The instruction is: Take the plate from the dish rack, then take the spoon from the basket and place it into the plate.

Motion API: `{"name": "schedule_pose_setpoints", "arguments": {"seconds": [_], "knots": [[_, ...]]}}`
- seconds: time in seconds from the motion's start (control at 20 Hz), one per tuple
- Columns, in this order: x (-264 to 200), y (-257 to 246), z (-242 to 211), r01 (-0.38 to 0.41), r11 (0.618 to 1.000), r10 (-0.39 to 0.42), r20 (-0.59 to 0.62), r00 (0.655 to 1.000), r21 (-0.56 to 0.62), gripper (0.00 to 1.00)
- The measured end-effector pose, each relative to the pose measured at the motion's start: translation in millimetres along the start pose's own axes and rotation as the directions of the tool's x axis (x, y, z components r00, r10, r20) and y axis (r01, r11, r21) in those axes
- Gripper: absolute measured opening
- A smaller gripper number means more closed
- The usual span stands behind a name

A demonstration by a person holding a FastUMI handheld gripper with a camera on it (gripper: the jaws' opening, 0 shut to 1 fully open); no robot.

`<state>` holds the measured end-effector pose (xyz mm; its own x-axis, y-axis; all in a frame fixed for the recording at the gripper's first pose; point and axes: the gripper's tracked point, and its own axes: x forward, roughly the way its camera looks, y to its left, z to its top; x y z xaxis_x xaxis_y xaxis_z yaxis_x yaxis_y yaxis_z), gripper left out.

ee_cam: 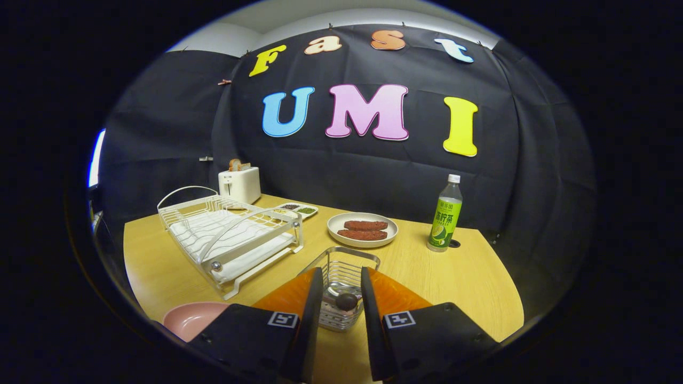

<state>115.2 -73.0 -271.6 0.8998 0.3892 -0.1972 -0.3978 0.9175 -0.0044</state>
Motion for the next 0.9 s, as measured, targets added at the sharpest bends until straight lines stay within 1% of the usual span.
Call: {"name": "schedule_pose_setpoints", "arguments": {"seconds": [0.15,0.2,0.4,0.55,0.75,0.9], "knots": [[5,-1,-4,-0.002,1.000,0.002,-0.024,1.000,0.012,0.20],[7,-3,-2,0.012,1.000,-0.011,-0.027,1.000,0.016,0.20],[9,3,0,-0.018,0.999,0.020,-0.040,0.999,0.041,0.16],[13,-2,8,-0.021,0.998,0.025,-0.058,0.998,0.063,0.12],[15,-15,35,0.007,0.996,-0.004,-0.036,0.999,0.088,0.12],[11,-19,55,0.002,0.995,0.000,-0.022,1.000,0.098,0.12]]}}
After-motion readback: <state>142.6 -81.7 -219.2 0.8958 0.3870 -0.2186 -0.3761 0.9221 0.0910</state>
